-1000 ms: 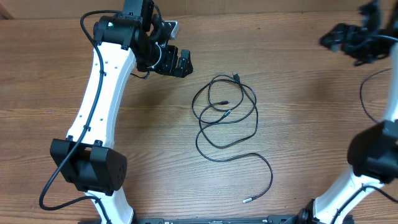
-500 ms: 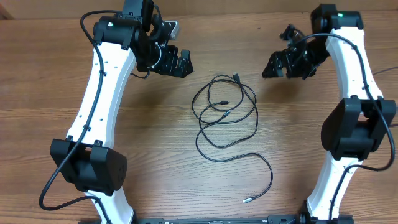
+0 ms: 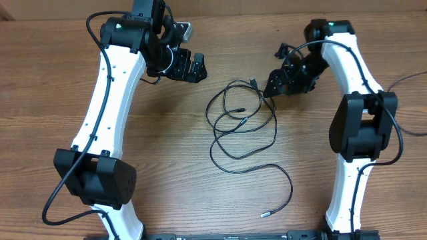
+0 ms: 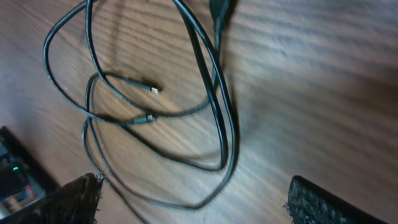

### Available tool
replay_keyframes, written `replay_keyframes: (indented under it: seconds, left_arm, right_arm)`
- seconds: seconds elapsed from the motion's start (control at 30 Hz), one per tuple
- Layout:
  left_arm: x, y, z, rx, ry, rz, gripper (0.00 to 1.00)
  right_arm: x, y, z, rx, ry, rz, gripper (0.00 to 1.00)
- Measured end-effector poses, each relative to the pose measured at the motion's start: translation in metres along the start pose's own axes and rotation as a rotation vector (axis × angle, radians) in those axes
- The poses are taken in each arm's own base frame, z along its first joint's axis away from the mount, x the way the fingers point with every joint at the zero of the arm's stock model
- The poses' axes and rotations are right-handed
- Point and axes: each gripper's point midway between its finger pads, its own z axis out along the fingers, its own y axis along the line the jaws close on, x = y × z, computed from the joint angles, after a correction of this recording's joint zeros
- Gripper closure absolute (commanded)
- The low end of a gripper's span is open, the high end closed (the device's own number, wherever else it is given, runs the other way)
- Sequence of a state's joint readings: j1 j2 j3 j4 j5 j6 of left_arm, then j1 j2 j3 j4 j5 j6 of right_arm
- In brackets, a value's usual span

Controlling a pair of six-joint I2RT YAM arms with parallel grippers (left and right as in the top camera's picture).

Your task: Untangle cables

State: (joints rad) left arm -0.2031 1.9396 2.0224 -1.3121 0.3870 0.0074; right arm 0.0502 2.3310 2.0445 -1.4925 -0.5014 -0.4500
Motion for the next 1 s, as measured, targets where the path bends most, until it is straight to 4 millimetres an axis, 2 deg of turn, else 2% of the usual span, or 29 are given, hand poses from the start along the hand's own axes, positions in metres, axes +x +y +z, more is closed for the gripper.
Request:
replay_keyframes:
  seconds: [0.1, 0.27, 0.4, 0.57, 0.8, 0.9, 1.0]
  left_arm:
    - [0.000, 0.000, 0.000, 0.000, 0.000, 0.000, 0.00]
    - [0.000, 0.000, 0.000, 0.000, -0.001, 0.000, 0.00]
    - [0.000, 0.000, 0.000, 0.000, 0.000, 0.000, 0.00]
    - [0.000, 0.000, 0.000, 0.000, 0.000, 0.000, 0.00]
    - [0.000, 0.000, 0.000, 0.000, 0.000, 0.000, 0.00]
    - [0.000, 0.000, 0.000, 0.000, -0.001, 0.000, 0.00]
    - [-0.001, 0.000, 0.000, 0.000, -0.002, 0.001, 0.00]
  right_arm:
    - [0.005, 0.000, 0.019, -0.011, 0.023, -0.005, 0.11]
    - [0.023, -0.006, 0.048, -0.043, 0.067, 0.020, 0.42]
    - [0.027, -0.006, 0.053, -0.059, 0.074, 0.028, 0.71]
    - [0.024, -0.004, 0.053, -0.070, 0.061, 0.018, 0.96]
    - [0.031, 0.004, 0.048, -0.097, 0.094, 0.059, 0.96]
    - [0.028, 0.017, 0.025, -0.101, 0.106, 0.068, 0.96]
    - [0.006, 0.033, -0.015, -0.073, 0.033, 0.022, 0.96]
